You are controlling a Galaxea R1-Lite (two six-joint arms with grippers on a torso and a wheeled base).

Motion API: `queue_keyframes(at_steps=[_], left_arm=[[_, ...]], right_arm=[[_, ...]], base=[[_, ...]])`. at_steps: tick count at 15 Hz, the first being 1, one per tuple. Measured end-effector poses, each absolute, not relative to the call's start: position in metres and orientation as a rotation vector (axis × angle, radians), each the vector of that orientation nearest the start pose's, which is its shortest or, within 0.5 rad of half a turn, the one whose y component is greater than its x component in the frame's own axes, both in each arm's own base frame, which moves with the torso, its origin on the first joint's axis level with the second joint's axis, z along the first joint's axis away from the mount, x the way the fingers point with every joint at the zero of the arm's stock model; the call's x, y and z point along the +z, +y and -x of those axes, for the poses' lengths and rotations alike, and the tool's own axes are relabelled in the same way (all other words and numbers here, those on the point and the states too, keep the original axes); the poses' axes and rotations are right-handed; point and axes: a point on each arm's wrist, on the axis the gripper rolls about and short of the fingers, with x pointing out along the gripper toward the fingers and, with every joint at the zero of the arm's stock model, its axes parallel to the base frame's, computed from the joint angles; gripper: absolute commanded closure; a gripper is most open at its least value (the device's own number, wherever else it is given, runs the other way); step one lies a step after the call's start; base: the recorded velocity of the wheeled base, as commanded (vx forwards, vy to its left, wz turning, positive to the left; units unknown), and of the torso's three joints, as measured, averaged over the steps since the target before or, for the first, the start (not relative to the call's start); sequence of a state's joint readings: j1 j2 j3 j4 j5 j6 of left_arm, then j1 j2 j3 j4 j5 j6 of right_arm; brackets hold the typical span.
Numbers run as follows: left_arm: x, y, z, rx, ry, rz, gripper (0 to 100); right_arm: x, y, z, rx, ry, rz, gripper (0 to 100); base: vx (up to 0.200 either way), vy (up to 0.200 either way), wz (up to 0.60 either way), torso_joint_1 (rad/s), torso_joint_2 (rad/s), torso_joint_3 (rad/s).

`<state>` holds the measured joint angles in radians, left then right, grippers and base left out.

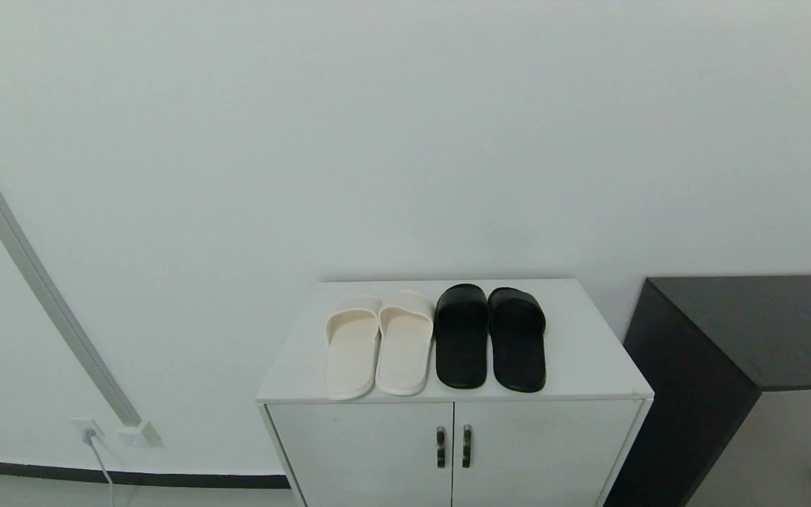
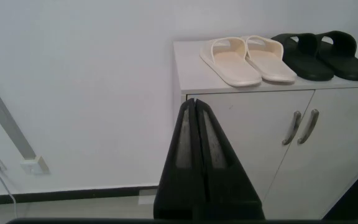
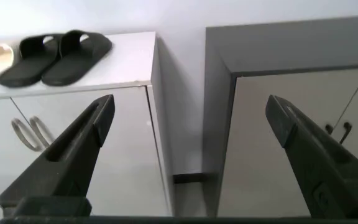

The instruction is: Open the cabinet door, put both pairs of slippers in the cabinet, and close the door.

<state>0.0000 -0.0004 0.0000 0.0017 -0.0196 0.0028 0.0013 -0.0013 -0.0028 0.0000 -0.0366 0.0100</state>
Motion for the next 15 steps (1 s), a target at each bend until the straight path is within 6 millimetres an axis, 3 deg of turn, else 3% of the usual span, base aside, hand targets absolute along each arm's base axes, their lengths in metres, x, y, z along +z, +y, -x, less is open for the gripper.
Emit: queue_keyframes(at_steps=[2,5,7,10,15], left_arm=[[0.075,0.0,0.023,-0.02,0.002,-0.003,100],[0.075,0.0,0.023,-0.019,0.002,-0.002,100],[0.075,0.0,0.023,-0.02,0.002,-0.002,100],[0.075,0.0,0.023,-0.019,0.002,-0.003,100],[0.075,0.0,0.023,-0.019,0.002,-0.001,100]], right_arm=[[0.085,-0.001,0.025,-0.029,-0.03,-0.01,0],[0.126,-0.001,0.031,-0.002,-0.08,-0.084,0],[0.131,-0.001,0.024,0.047,-0.022,-0.076,0],[0.127,0.002,-0.005,0.14,0.168,-0.074,0],[0.149,0.022,-0.078,0.265,0.331,-0.122,0]], base=[[0.0,0.0,0.0,0.0,0.0,0.0],[0.0,0.0,0.0,0.0,0.0,0.0],[0.0,0.0,0.0,0.0,0.0,0.0],[0.0,0.0,0.0,0.0,0.0,0.0],[0.0,0.0,0.0,0.0,0.0,0.0]])
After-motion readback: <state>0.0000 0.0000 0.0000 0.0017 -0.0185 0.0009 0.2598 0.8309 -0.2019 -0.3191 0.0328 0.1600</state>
